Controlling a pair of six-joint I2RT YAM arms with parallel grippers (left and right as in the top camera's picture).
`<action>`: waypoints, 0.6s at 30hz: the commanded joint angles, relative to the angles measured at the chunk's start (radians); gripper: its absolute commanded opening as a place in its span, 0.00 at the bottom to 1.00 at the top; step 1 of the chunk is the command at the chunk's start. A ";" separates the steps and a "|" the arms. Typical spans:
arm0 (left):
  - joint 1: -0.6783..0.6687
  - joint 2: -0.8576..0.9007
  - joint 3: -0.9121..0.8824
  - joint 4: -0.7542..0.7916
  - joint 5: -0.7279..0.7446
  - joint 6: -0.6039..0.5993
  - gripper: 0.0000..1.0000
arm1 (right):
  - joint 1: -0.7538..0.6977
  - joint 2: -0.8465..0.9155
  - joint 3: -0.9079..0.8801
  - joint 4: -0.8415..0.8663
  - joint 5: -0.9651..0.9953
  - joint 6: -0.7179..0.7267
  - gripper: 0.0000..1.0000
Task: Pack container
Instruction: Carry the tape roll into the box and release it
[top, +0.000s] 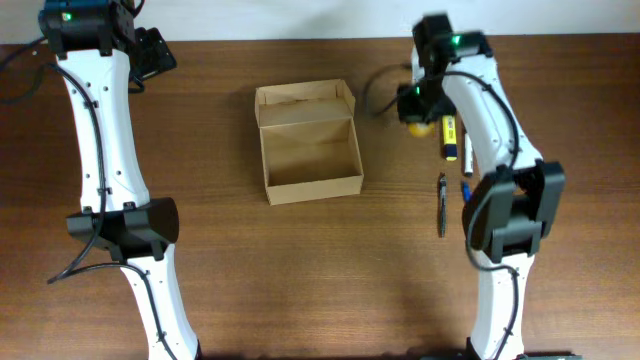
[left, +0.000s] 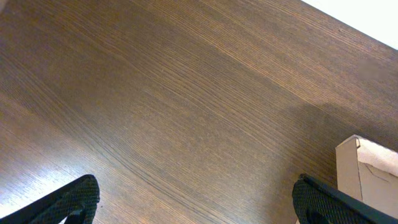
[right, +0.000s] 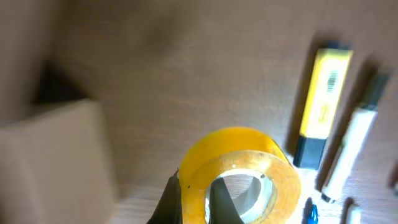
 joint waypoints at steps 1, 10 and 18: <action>0.003 -0.005 0.015 -0.003 -0.007 0.005 1.00 | 0.097 -0.077 0.180 -0.053 -0.026 -0.061 0.04; 0.003 -0.005 0.015 -0.003 -0.007 0.005 1.00 | 0.384 -0.074 0.288 -0.084 -0.028 -0.404 0.04; 0.003 -0.005 0.015 -0.003 -0.007 0.005 1.00 | 0.506 -0.024 0.201 -0.069 -0.028 -0.636 0.04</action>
